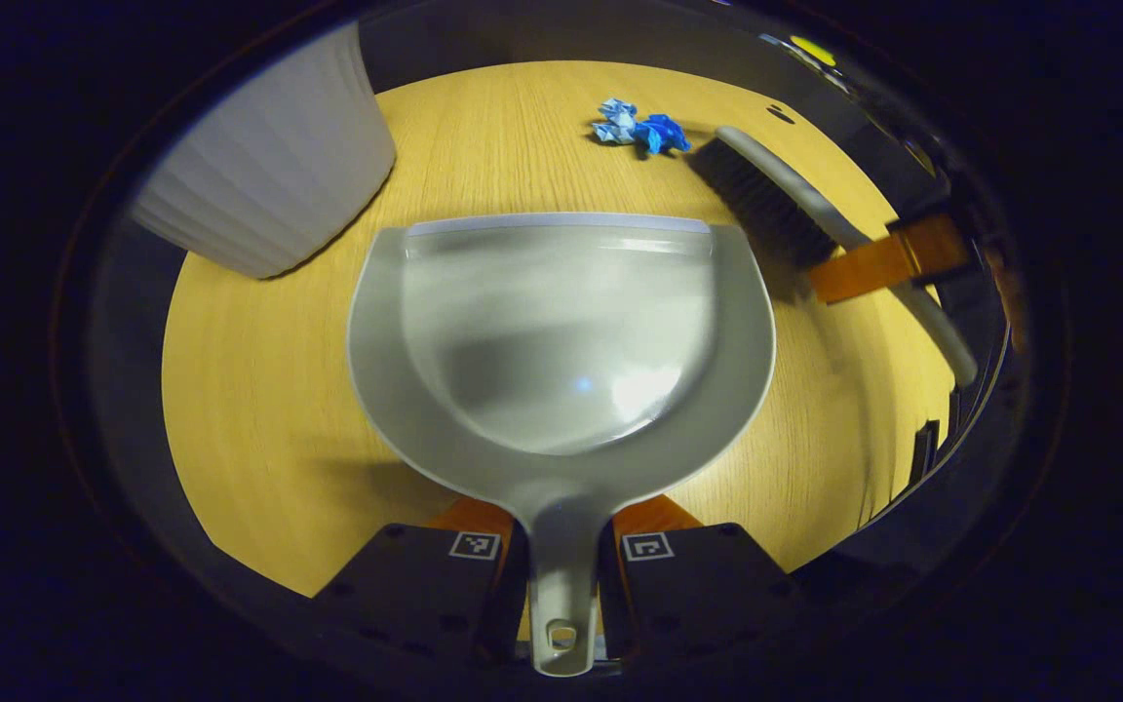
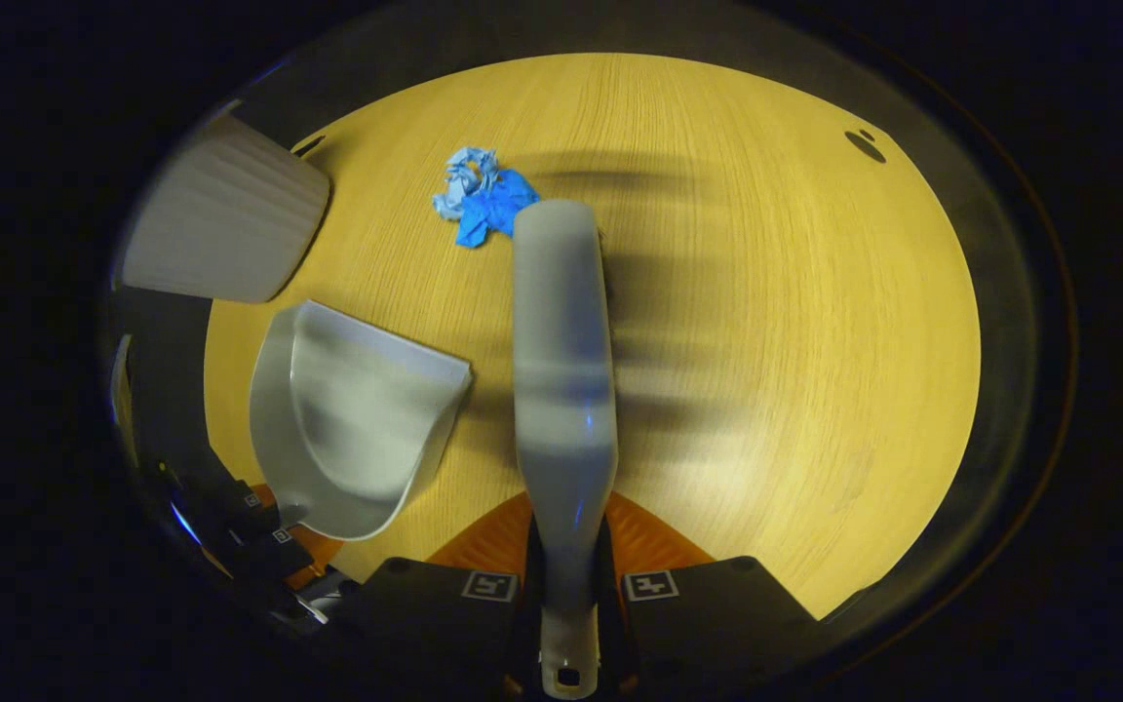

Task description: Pick up the small broom and dustpan from the desktop, sweep the trash into the dustpan with the broom, and then empty the trash into the garbage bin.

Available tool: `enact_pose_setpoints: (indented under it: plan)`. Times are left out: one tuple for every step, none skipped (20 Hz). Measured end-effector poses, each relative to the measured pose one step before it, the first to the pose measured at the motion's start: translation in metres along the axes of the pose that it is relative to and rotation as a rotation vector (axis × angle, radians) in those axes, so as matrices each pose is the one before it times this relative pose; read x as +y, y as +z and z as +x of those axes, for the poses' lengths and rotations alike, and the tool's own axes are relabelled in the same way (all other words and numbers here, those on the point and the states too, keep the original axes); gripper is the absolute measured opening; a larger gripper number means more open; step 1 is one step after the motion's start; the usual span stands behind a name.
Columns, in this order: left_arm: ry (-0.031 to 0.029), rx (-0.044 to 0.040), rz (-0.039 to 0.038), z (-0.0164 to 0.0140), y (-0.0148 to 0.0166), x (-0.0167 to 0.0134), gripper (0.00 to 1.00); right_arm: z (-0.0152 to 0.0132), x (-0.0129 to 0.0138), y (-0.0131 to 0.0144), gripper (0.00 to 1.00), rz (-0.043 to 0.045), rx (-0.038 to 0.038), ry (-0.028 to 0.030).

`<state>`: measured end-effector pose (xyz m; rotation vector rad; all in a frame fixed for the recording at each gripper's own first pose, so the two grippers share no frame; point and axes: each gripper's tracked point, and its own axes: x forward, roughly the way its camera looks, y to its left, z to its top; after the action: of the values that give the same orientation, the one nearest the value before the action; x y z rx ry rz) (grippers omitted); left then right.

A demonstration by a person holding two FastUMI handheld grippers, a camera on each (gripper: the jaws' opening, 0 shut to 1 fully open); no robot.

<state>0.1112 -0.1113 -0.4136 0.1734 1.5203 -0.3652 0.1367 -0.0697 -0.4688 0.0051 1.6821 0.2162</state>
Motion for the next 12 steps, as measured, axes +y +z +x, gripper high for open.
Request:
enact_pose_setpoints:
  plan:
    - [0.00032, 0.00661, 0.01764, -0.00049, -0.00093, 0.00194, 0.29, -0.00158, -0.00852, 0.01263, 0.25, -0.00974, -0.00708, -0.01515]
    - [-0.00058, 0.00137, 0.0125, -0.00001, -0.00033, 0.00167, 0.29, -0.00063, -0.00664, 0.01268, 0.25, -0.00269, -0.01023, -0.0089]
    - [-0.00134, 0.00512, 0.00913, -0.00034, -0.00017, 0.00263, 0.3, -0.00146, -0.0061, 0.01357, 0.25, 0.00045, -0.01006, -0.00646]
    - [0.00159, 0.00486, 0.01157, 0.00003, 0.00072, 0.0027, 0.3, 0.00078, -0.00688, 0.01272, 0.25, -0.00733, -0.00945, -0.00836]
    - [0.00202, 0.00713, 0.01516, -0.00035, -0.00019, 0.00309, 0.3, -0.00172, -0.00861, 0.01331, 0.25, -0.02376, -0.00673, -0.01653]
    - [-0.00053, 0.00738, 0.01214, 0.00007, 0.00112, 0.00275, 0.29, 0.00185, -0.0091, 0.01251, 0.25, -0.0379, -0.01259, -0.02749]
    - [-0.00685, 0.00843, 0.00583, -0.00112, -0.00047, 0.00163, 0.29, 0.00418, -0.01148, 0.01315, 0.25, -0.04665, -0.00837, -0.03182]
    - [-0.00796, 0.01061, 0.00348, -0.00031, 0.00098, 0.00126, 0.3, 0.00399, -0.01289, 0.01163, 0.25, -0.04561, -0.00076, -0.03516]
    - [-0.00781, 0.01022, 0.007, 0.00009, 0.00087, 0.00066, 0.3, 0.00458, -0.00854, 0.00961, 0.25, -0.03978, 0.00677, -0.02128]
    - [-0.00443, 0.00904, 0.0069, -0.00071, 0.00072, 0.00156, 0.3, 0.0023, -0.00249, 0.01097, 0.25, -0.03068, 0.00255, -0.00251]
    - [-0.00032, 0.00687, 0.00693, 0.00014, 0.00178, 0.00171, 0.3, 0.0032, -0.00048, 0.01186, 0.25, -0.0258, -0.00132, 0.00603]
    - [0.00127, 0.00638, 0.00818, -0.00024, 0.00191, 0.00137, 0.29, 0.00375, 0.00013, 0.01221, 0.25, -0.02663, -0.00716, 0.0069]
